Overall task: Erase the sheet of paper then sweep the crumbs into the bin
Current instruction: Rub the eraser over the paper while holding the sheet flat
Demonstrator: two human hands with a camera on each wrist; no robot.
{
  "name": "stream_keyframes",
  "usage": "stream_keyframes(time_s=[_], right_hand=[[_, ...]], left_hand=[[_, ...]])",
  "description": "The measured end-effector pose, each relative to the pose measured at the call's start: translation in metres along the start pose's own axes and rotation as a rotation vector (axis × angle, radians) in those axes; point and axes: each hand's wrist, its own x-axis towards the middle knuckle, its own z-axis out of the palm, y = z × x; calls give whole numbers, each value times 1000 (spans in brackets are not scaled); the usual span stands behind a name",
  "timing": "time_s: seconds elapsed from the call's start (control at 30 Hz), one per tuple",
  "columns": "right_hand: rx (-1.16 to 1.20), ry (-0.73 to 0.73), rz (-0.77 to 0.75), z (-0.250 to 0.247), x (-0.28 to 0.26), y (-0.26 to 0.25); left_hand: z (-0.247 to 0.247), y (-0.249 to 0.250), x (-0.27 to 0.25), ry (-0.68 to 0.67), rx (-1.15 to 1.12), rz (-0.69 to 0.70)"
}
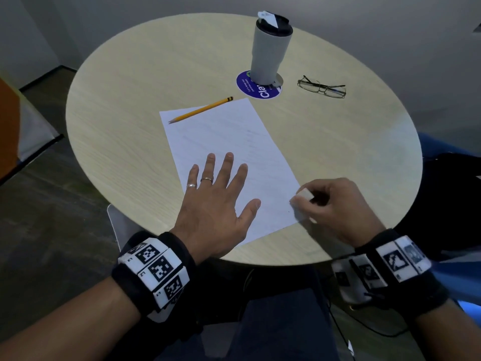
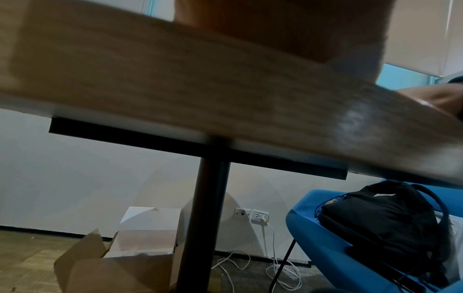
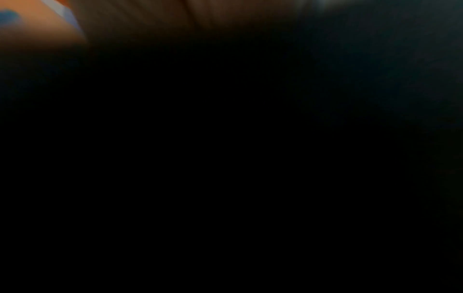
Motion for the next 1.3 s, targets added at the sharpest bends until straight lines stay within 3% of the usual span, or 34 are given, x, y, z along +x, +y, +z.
stream_keyframes(time_s=[0.33,0.5,0.67,0.83,1.03,1.23,1.3], right_hand=[[-94,83,11,-16,1,8],[20,115,45,-32,-18,9],[-66,1,-23,-17,-16,-10],[-151,-142,-69,8,-6,-24],[-235,-133,9,-11,9,-10],[-223,-204,-92,8,0,-29],[-247,-210,-47,0,8,-22]], left_hand=[[1,-2,1,-6,2,39],[-5,-9,-1,-37,31,104],[-5,11,-1,-34,-141,-11],[5,10,-4,25,-16,-3],[7,10,-4,23,-13,11],[7,9,-4,34,3,25],[7,8,-4,35,2,29]])
